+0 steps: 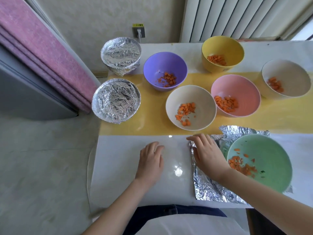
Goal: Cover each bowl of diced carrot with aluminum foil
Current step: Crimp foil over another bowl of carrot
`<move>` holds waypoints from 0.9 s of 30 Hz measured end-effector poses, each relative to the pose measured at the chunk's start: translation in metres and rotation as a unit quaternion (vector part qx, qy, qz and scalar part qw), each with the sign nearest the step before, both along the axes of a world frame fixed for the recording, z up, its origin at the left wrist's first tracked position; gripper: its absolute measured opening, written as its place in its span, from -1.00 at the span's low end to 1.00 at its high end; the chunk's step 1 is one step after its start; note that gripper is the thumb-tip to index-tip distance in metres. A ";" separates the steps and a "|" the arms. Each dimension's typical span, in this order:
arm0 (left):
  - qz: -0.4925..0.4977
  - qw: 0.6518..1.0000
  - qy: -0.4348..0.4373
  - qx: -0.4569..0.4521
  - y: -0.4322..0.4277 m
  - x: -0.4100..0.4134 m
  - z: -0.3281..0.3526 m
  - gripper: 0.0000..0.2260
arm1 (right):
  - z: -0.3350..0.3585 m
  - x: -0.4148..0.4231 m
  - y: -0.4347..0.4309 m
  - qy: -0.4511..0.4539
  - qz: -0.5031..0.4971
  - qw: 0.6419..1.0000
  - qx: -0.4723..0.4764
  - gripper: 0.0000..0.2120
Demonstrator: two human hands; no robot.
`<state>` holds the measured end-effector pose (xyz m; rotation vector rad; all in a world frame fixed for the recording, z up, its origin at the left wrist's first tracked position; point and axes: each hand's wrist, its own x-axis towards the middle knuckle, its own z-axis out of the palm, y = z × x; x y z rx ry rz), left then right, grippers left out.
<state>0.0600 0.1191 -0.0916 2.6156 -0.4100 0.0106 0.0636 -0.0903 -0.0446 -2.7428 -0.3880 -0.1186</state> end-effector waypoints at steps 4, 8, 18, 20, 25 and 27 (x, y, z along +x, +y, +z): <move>-0.038 0.993 0.066 0.086 -0.016 -0.003 -0.011 -0.74 | 0.005 -0.016 -0.022 -0.050 0.005 0.997 -0.059 -0.61; -0.067 0.993 0.078 0.061 -0.033 0.005 -0.005 -0.79 | 0.021 -0.022 -0.049 -0.049 -0.096 0.993 -0.049 -0.65; -0.106 0.958 0.242 -0.114 -0.133 0.033 0.040 -0.74 | 0.034 -0.021 -0.126 0.121 -0.282 0.945 -0.109 -0.53; -0.095 0.944 0.287 -0.130 -0.147 0.039 0.044 -0.73 | 0.036 -0.022 -0.135 0.128 -0.311 0.937 -0.092 -0.62; -0.053 0.913 0.371 -0.162 -0.171 0.047 0.050 -0.62 | 0.036 -0.027 -0.145 0.114 -0.345 0.931 -0.038 -0.64; -0.037 0.900 0.403 -0.162 -0.177 0.047 0.050 -0.55 | 0.038 -0.029 -0.145 0.106 -0.347 0.932 -0.017 -0.62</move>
